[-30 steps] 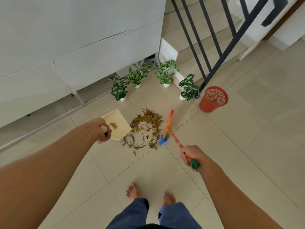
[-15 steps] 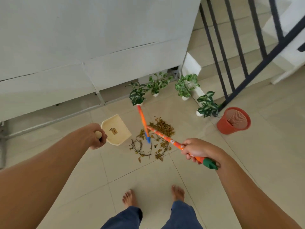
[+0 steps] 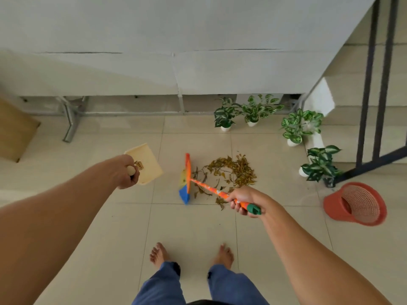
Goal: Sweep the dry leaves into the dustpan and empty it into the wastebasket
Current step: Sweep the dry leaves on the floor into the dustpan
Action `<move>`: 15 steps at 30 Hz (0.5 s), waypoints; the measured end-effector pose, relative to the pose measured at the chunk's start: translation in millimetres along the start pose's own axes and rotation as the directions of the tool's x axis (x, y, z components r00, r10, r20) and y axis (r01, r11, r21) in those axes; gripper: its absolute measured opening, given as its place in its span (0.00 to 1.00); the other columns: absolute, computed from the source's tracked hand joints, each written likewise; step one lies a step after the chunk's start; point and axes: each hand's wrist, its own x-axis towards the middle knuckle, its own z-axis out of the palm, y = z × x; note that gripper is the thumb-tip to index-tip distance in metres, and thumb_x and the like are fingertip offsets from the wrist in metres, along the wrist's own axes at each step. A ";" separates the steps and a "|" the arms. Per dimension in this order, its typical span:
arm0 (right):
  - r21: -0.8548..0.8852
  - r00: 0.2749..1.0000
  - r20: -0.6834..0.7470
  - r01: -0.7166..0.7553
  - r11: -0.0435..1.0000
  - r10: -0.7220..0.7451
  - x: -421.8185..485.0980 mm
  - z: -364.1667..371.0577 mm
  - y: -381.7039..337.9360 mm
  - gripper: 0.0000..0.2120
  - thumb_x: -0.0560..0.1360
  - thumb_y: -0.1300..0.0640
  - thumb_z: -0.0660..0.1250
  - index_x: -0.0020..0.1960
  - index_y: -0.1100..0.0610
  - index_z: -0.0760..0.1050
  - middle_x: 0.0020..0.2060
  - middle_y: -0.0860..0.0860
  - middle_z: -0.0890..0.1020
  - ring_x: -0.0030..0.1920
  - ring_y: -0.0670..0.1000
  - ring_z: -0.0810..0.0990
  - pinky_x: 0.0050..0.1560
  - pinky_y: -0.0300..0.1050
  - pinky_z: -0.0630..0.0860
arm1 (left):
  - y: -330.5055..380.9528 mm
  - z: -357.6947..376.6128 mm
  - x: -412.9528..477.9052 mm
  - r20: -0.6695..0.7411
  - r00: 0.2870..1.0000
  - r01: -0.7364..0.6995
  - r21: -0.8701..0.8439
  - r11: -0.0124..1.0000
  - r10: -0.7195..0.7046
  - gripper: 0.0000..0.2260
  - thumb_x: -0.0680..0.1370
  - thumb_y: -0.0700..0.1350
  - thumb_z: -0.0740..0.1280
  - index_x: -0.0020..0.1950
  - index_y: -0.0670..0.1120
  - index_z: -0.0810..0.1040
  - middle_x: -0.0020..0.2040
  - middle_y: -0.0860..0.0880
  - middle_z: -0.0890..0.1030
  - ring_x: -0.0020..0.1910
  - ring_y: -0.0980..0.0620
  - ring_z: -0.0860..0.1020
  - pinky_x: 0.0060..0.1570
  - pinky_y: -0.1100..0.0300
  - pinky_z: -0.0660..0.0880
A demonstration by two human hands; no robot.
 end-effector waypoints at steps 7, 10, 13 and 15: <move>-0.025 0.993 -0.110 0.044 0.999 -0.047 -35.1 -46.0 18.5 0.10 0.80 0.65 0.59 0.61 0.62 0.70 0.28 0.50 0.71 0.20 0.41 0.66 0.17 0.33 0.65 | -33.3 -17.5 -4.9 -0.124 0.992 0.051 0.124 0.991 -0.036 0.06 0.79 0.35 0.60 0.55 0.40 0.71 0.38 0.43 0.73 0.30 0.55 0.71 0.18 0.68 0.71; -0.061 0.990 -0.103 0.085 0.994 -0.091 -47.5 -53.1 32.0 0.11 0.79 0.64 0.60 0.61 0.60 0.71 0.27 0.50 0.71 0.21 0.42 0.66 0.18 0.33 0.65 | -43.6 -20.2 -7.6 -0.119 0.991 0.076 0.120 0.990 -0.062 0.06 0.79 0.35 0.60 0.54 0.41 0.72 0.36 0.45 0.73 0.30 0.56 0.71 0.19 0.68 0.72; -0.091 0.992 -0.100 0.069 0.993 -0.078 -48.5 -50.5 48.2 0.14 0.79 0.64 0.61 0.64 0.61 0.71 0.27 0.50 0.72 0.21 0.42 0.66 0.18 0.34 0.65 | -56.8 -22.2 -10.4 -0.111 0.993 0.064 0.134 0.989 -0.049 0.06 0.78 0.35 0.60 0.54 0.40 0.72 0.37 0.45 0.74 0.28 0.55 0.70 0.19 0.68 0.71; -0.129 0.993 -0.110 0.037 0.991 -0.051 -47.1 -47.5 58.4 0.14 0.79 0.63 0.62 0.65 0.61 0.72 0.28 0.50 0.73 0.22 0.42 0.67 0.18 0.34 0.66 | -67.1 -21.8 -14.5 -0.101 0.994 0.056 0.139 0.989 -0.042 0.06 0.78 0.35 0.59 0.53 0.40 0.72 0.37 0.44 0.74 0.28 0.55 0.70 0.18 0.68 0.70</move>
